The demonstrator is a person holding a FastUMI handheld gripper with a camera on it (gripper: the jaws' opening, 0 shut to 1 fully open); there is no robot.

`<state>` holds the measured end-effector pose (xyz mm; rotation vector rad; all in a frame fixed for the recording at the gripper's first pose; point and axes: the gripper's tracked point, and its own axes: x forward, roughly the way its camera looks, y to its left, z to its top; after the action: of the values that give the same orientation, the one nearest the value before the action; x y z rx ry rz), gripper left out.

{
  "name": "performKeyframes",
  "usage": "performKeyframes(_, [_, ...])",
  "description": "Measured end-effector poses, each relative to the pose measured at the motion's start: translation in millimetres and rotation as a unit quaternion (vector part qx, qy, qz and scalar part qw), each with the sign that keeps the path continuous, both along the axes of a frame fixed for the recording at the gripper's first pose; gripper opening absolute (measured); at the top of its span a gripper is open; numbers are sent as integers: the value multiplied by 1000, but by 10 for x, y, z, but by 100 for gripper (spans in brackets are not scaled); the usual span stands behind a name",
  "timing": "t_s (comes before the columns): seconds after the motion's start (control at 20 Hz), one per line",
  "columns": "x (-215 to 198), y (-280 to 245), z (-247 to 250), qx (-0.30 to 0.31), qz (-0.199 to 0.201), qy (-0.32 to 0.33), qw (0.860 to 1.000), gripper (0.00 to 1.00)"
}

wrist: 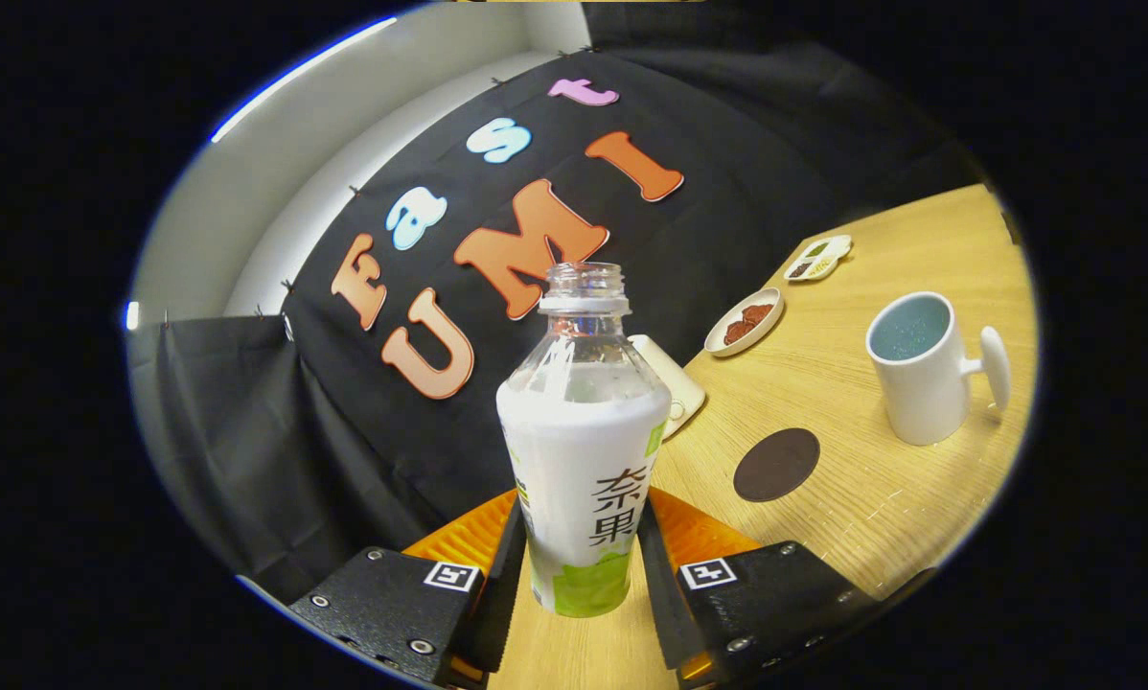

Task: Take the bottle from table, then pour the juice into the cup, finally place the bottle on the coaster

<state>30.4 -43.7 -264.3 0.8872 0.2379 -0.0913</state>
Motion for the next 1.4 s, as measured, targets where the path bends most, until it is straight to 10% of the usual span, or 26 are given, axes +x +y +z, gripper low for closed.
performKeyframes(0.45, [132,-320,-102,160,-50,-10,986,61])
performKeyframes(1.4, [288,-701,-137,384,-140,-16,912,61])
